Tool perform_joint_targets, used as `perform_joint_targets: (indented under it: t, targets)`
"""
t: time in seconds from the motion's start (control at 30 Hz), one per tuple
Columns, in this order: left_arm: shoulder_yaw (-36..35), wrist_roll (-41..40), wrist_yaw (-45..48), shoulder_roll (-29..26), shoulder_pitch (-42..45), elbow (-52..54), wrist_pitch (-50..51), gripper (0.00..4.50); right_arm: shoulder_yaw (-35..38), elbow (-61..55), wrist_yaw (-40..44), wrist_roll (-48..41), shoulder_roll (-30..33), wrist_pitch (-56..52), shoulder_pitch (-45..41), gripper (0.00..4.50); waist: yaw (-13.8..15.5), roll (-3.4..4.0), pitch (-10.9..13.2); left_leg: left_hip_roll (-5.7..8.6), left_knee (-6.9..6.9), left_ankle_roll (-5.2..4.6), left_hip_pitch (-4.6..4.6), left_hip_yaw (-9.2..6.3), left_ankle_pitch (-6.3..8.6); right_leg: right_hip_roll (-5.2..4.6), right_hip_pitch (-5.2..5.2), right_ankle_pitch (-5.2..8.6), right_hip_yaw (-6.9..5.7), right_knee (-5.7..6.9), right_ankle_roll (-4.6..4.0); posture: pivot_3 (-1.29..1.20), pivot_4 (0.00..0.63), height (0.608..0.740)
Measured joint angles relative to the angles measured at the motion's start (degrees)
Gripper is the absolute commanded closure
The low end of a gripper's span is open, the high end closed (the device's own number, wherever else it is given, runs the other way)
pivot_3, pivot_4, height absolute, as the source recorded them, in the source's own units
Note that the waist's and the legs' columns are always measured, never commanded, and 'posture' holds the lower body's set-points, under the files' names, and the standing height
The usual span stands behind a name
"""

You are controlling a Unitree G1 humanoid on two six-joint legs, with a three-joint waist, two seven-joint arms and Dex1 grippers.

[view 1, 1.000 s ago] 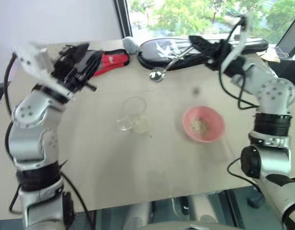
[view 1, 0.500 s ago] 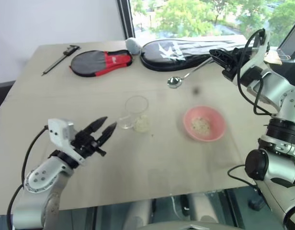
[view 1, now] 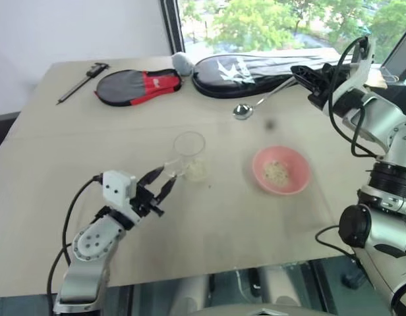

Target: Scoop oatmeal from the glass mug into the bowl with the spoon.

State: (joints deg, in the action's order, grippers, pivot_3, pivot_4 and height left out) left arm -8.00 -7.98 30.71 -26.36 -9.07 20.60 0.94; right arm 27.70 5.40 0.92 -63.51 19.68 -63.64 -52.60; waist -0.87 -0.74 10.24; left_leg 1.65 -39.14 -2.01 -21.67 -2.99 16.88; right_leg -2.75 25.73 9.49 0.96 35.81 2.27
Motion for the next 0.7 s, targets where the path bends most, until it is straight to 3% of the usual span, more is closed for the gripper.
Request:
perform_joint_targets:
  t: [0.37, 0.47, 0.53, 0.7]
  targets:
    - [1.52, 1.23, -2.27, 1.74, 5.27, -5.07, -2.89, 2.74, -1.72, -0.18, 1.13, 0.06, 0.64, 0.08, -0.01, 4.50, 0.02, 0.01, 0.00, -0.01, 0.00, -0.03, -0.01, 0.01, 0.02, -0.02, 0.01, 0.00, 0.00, 0.00, 0.01, 0.00, 0.150, 0.740]
    - [1.92, 1.38, -2.23, 1.92, 5.86, -5.70, -3.14, 3.53, -2.08, -0.19, 1.28, 0.06, 0.63, 0.08, -0.01, 4.50, 0.03, 0.01, 0.00, -0.01, 0.00, -0.03, -0.02, 0.00, 0.02, -0.02, 0.01, 0.00, -0.02, 0.00, 0.01, 0.00, 0.150, 0.740]
    - [1.92, 1.04, -2.38, 2.25, 6.76, -5.88, -4.14, 4.28, -2.09, -0.33, 1.30, 0.04, 0.64, 0.08, -0.01, 4.50, 0.05, 0.01, 0.00, -0.01, 0.00, -0.03, -0.01, -0.02, 0.02, -0.03, 0.01, 0.00, -0.02, 0.00, 0.01, 0.00, 0.150, 0.740]
    - [2.04, 0.47, -2.85, 2.70, 9.06, -6.04, -3.69, 4.40, -2.57, -1.35, 1.33, -1.20, 0.60, -0.13, -0.04, 4.50, -0.12, 0.02, -0.02, -0.02, 0.00, -0.03, 0.01, 0.02, 0.02, 0.00, 0.01, 0.00, 0.01, 0.02, 0.01, 0.00, 0.150, 0.740]
